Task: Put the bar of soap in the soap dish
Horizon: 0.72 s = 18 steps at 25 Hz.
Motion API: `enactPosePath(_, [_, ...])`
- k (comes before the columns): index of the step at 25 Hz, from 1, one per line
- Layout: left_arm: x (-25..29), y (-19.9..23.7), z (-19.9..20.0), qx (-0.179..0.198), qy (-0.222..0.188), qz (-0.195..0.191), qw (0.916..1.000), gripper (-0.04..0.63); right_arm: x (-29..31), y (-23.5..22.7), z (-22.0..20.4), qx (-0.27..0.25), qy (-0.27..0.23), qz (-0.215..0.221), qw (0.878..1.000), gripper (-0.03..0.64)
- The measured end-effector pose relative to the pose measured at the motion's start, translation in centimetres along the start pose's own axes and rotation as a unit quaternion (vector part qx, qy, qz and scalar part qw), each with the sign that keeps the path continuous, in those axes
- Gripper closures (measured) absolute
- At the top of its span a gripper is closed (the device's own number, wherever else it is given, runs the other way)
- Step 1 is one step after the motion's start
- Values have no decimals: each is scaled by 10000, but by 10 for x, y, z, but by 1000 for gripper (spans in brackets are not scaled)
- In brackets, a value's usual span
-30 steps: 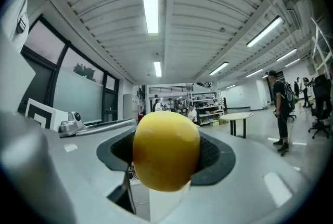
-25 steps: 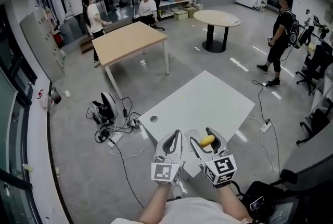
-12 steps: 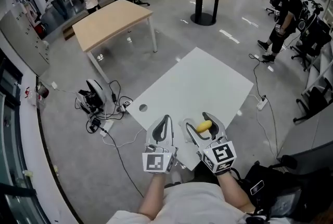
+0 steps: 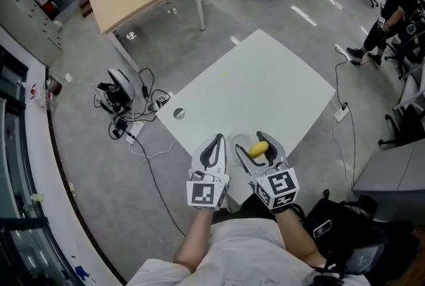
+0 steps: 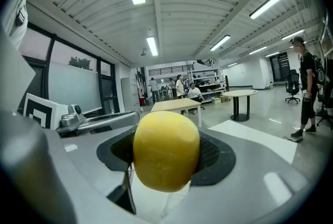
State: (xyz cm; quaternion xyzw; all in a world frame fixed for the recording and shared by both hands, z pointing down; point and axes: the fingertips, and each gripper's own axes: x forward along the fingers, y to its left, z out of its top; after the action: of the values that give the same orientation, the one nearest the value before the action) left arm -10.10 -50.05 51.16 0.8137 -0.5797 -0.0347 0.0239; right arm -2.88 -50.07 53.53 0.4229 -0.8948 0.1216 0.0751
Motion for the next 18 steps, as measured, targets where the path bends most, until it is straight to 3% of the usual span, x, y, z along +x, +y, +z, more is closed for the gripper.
enactPosePath(5, [4, 3, -24, -166, 196, 178, 9995, 594, 17, -4, -33, 122, 457, 114, 9988, 325])
enactPosePath(18, [2, 38, -89, 21, 666, 616, 9959, 594, 54, -27, -147, 324, 1872, 93, 9817, 325])
